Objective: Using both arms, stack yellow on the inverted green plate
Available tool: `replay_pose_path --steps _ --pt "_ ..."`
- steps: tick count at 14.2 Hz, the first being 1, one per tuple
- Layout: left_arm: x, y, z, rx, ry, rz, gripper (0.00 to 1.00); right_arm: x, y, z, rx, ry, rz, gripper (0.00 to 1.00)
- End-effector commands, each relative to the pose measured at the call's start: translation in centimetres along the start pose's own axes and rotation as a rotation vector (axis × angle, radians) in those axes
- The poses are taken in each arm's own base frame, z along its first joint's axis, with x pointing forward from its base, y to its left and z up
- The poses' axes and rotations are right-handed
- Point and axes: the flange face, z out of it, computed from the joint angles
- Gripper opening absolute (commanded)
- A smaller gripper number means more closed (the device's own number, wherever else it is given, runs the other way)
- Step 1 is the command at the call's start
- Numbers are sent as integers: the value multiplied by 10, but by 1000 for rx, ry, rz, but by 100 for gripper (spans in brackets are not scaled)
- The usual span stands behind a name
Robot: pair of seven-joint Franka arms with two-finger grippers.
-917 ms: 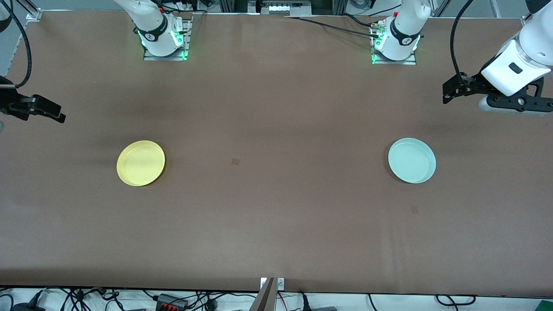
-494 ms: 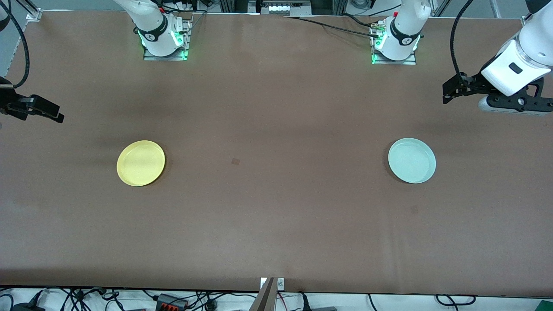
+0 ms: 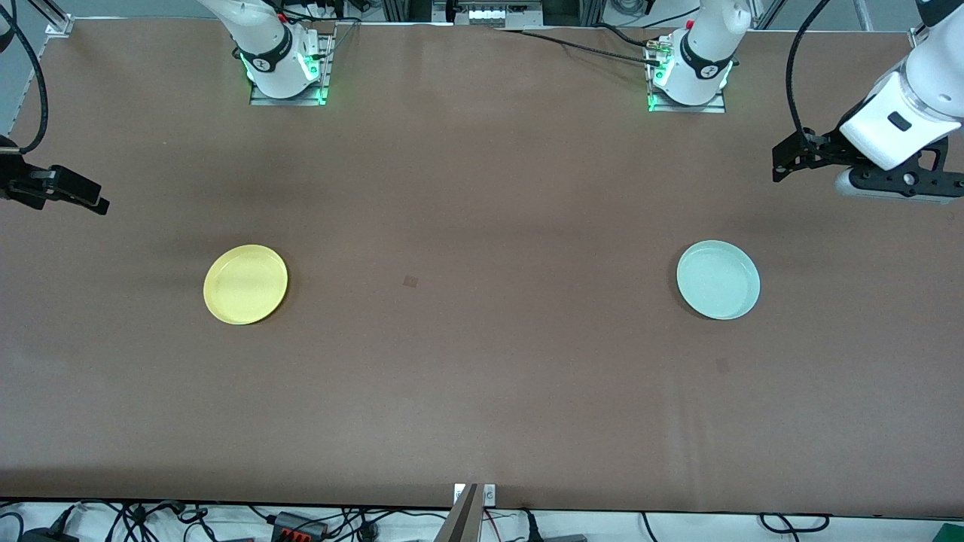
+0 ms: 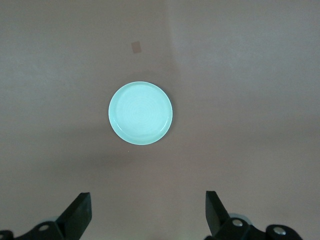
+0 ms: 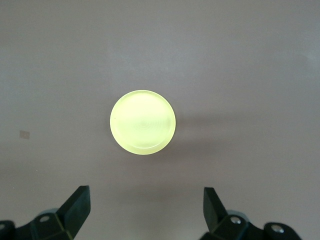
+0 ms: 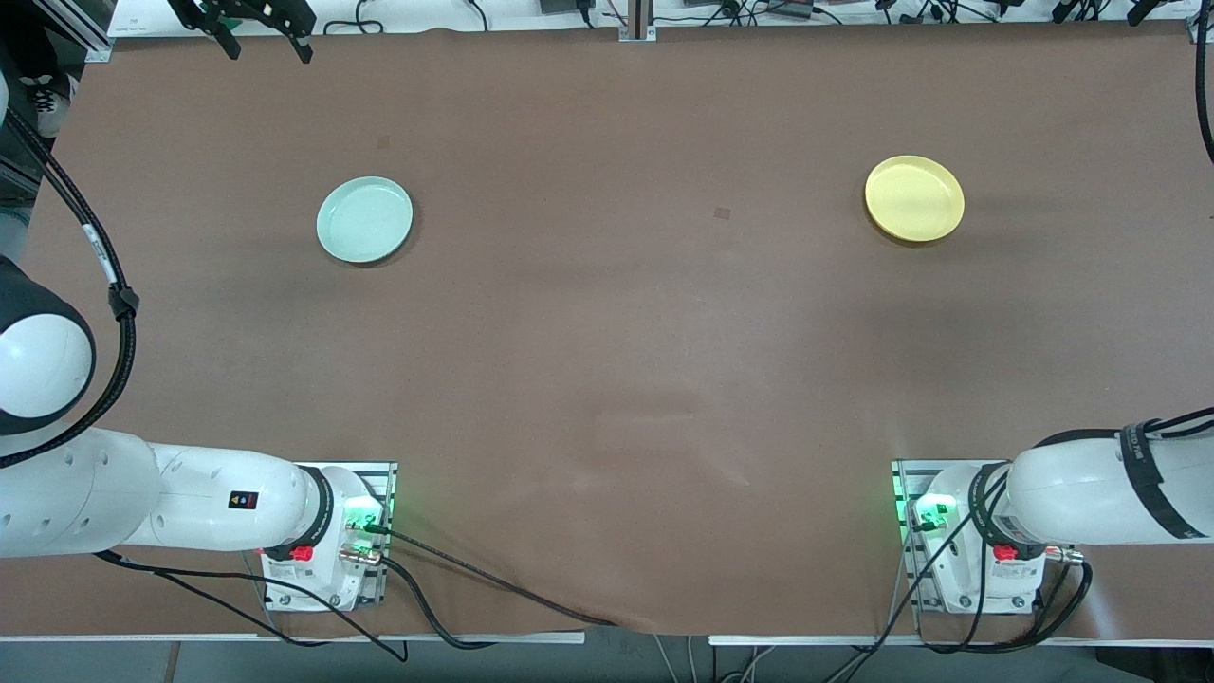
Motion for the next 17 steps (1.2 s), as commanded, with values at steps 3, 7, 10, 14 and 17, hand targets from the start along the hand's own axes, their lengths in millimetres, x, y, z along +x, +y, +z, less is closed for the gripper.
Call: replay_pose_path --steps 3,7,10,14,17 --pt "61 -21 24 -37 -42 -31 100 -6 3 -6 -11 5 -11 100" --pt "86 -63 68 -41 -102 -73 100 -6 3 -5 -17 4 -12 100" --pt "103 -91 117 16 -139 -95 100 -5 3 -2 -18 -1 -12 100" --pt "93 -106 198 18 -234 -7 100 -5 4 -1 -18 -4 -11 100" --pt "73 -117 261 2 -277 -18 100 -4 2 4 -18 -15 -14 100"
